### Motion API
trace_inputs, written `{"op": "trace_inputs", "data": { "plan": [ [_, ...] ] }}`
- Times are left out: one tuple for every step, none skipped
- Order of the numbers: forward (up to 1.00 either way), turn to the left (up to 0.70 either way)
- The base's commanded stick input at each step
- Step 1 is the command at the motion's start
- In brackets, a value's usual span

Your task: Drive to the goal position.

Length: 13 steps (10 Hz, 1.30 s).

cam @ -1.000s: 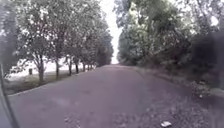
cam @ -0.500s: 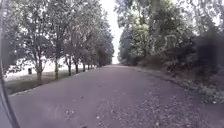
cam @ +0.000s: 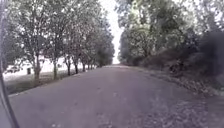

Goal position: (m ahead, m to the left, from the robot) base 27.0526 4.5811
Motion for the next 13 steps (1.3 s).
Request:
{"op": "trace_inputs", "data": {
  "plan": [
    [0.7, 0.0],
    [0.7, 0.0],
    [0.7, 0.0],
    [0.7, 0.0],
    [0.7, 0.0],
    [0.7, 0.0],
    [0.7, 0.0],
    [0.7, 0.0],
    [0.7, 0.0],
    [0.7, 0.0],
    [0.7, 0.0],
    [0.7, 0.0],
    [0.7, 0.0]
  ]
}}
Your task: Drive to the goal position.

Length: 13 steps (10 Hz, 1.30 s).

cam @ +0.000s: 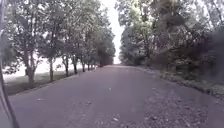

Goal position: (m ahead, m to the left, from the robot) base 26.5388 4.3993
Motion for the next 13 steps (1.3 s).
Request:
{"op": "trace_inputs", "data": {
  "plan": [
    [0.7, 0.0],
    [0.7, 0.0],
    [0.7, 0.0],
    [0.7, 0.0],
    [0.7, 0.0],
    [0.7, 0.0],
    [0.7, 0.0],
    [0.7, 0.0],
    [0.7, 0.0],
    [0.7, 0.0],
    [0.7, 0.0],
    [0.7, 0.0],
    [0.7, 0.0]
  ]
}}
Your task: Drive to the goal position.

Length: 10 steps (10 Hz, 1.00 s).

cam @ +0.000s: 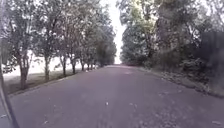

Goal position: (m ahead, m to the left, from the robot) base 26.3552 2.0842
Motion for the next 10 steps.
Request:
{"op": "trace_inputs", "data": {
  "plan": [
    [0.7, 0.0],
    [0.7, 0.0],
    [0.7, 0.0],
    [0.7, 0.0],
    [0.7, 0.0],
    [0.7, 0.0],
    [0.7, 0.0],
    [0.7, 0.0],
    [0.7, 0.0],
    [0.7, 0.0]
  ]
}}
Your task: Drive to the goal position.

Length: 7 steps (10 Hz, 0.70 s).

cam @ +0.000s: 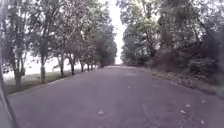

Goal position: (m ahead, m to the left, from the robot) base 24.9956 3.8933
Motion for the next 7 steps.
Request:
{"op": "trace_inputs", "data": {
  "plan": [
    [0.7, 0.0],
    [0.7, 0.0],
    [0.7, 0.0],
    [0.7, 0.0],
    [0.7, 0.0],
    [0.7, 0.0],
    [0.7, 0.0]
  ]
}}
